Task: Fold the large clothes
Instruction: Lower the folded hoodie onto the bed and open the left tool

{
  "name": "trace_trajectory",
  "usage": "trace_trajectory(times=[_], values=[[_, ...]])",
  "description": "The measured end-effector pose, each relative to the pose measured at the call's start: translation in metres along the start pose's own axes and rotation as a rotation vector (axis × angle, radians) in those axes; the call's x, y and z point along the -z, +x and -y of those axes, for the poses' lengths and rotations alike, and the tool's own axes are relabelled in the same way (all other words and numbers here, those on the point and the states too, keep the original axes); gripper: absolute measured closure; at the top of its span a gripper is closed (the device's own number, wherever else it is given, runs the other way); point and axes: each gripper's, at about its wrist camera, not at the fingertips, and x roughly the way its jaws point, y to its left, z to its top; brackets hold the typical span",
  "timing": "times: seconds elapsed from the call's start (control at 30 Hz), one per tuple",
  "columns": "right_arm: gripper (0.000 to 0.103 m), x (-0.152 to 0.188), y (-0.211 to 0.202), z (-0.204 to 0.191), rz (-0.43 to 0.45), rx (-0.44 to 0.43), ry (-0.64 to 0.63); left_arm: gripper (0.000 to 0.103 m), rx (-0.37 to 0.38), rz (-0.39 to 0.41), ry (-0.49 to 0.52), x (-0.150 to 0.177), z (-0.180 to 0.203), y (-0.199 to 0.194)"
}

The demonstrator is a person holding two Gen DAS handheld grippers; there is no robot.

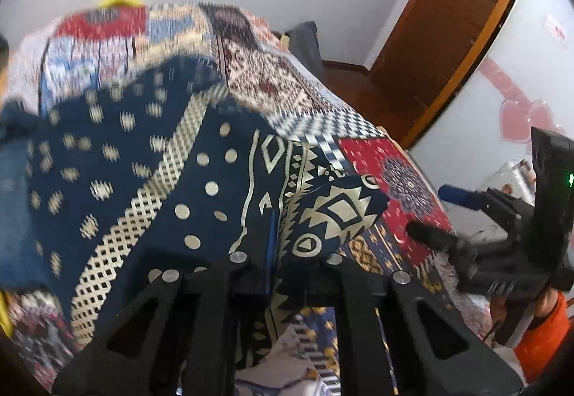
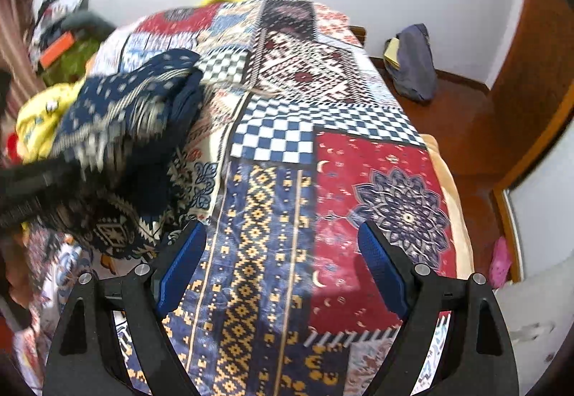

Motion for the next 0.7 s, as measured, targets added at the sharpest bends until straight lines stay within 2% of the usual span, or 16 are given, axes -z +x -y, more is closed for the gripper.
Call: trace_trajectory(times=[0.07,0.3,0.4,0.53,0.63,0.7], values=[[0.019,-0.002,-0.004,0.002,0.011,0.003,0.013,0.093,0.029,-0.015,-0.003,0.006,0.001,-0.001],[0.019,-0.004,-0.020,0.001,0.049,-0.030,0.035,0.093,0.016,-0.033,0.093,0.023,0.017,-0.016],[0.019,-0.008,-0.023,-0.007,0.055,-0.045,0.023,0.093,-0.015,-0.032,0.115,0.033,0.021,-0.019],[0.019,-0.014,-0.030,-0.024,0.073,-0.061,-0.014,0.093,-0.115,-0.010,0.159,0.041,0.026,-0.028],[0.019,-0.019,-0.034,-0.037,0.088,-0.073,-0.043,0.080,-0.137,-0.010,0.201,0.045,0.031,-0.041],[0.019,-0.023,-0.034,-0.045,0.099,-0.088,-0.062,0.057,-0.103,0.005,0.192,0.047,0.027,-0.057]])
